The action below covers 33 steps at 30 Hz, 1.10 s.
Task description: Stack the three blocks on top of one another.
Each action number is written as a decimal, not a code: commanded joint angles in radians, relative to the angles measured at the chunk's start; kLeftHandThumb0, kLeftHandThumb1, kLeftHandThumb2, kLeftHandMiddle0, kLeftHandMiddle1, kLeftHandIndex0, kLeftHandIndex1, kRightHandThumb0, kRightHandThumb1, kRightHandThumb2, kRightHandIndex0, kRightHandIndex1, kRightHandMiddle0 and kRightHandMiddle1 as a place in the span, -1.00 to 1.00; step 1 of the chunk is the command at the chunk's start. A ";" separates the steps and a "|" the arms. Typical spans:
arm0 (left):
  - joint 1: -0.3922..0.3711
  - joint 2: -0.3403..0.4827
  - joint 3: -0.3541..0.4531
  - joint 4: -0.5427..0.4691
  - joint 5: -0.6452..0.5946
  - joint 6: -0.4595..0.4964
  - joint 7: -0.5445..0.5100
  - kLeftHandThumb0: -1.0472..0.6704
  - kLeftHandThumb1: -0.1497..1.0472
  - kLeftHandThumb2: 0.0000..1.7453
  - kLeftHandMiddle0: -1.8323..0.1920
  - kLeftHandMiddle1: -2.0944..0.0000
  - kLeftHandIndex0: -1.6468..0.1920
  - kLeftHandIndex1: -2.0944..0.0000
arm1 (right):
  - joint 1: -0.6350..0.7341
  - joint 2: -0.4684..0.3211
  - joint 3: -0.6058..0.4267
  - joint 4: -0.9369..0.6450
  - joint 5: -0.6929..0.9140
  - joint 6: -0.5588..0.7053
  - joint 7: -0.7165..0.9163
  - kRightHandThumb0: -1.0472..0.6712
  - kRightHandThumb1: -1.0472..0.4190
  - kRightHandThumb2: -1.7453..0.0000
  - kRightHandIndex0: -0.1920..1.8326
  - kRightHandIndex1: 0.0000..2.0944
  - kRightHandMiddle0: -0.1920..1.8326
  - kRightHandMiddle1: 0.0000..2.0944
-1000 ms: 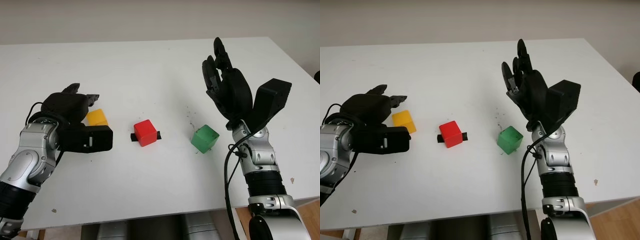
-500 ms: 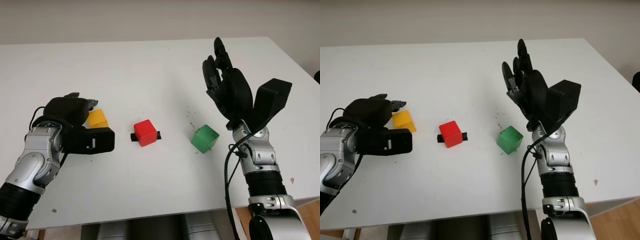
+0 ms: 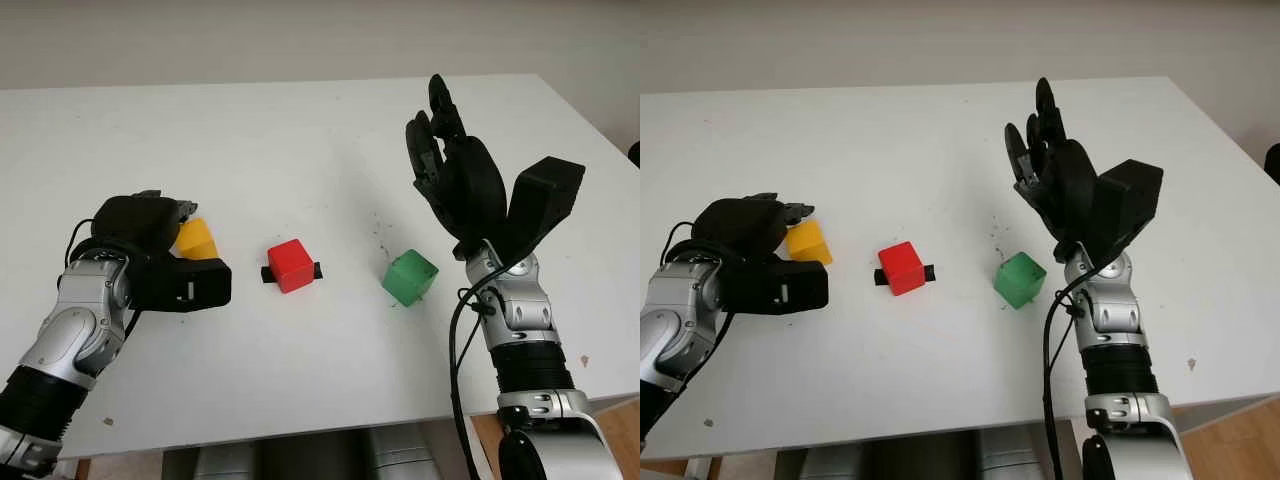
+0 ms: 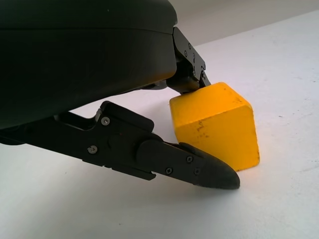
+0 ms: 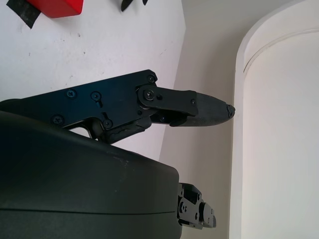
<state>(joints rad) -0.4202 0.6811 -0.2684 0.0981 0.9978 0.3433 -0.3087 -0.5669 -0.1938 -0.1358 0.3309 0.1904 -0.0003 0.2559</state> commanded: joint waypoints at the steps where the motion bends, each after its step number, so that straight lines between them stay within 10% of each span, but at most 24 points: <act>1: 0.003 -0.003 -0.006 0.009 0.012 -0.002 0.022 -0.44 1.00 -0.90 0.51 0.94 0.49 -0.09 | -0.018 -0.008 -0.012 -0.006 0.005 -0.003 0.000 -0.48 -1.00 0.45 -1.00 -1.00 -1.00 -1.00; 18: 0.020 0.000 0.001 -0.003 0.020 -0.053 0.122 -0.26 0.98 -0.94 0.37 0.93 0.47 -0.35 | -0.017 -0.009 -0.012 -0.012 0.000 0.001 0.001 -0.49 -1.00 0.47 -1.00 -1.00 -1.00 -1.00; 33: 0.007 -0.074 0.248 -0.268 -0.500 -0.001 -0.093 -0.26 1.00 -0.89 0.35 0.94 0.57 -0.68 | -0.016 -0.002 0.002 -0.024 -0.020 0.009 -0.019 -0.46 -1.00 0.52 -1.00 -1.00 -0.99 -0.99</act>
<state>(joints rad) -0.3901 0.6001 -0.0386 -0.1373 0.5119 0.3286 -0.3864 -0.5676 -0.1936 -0.1351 0.3303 0.1742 0.0020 0.2403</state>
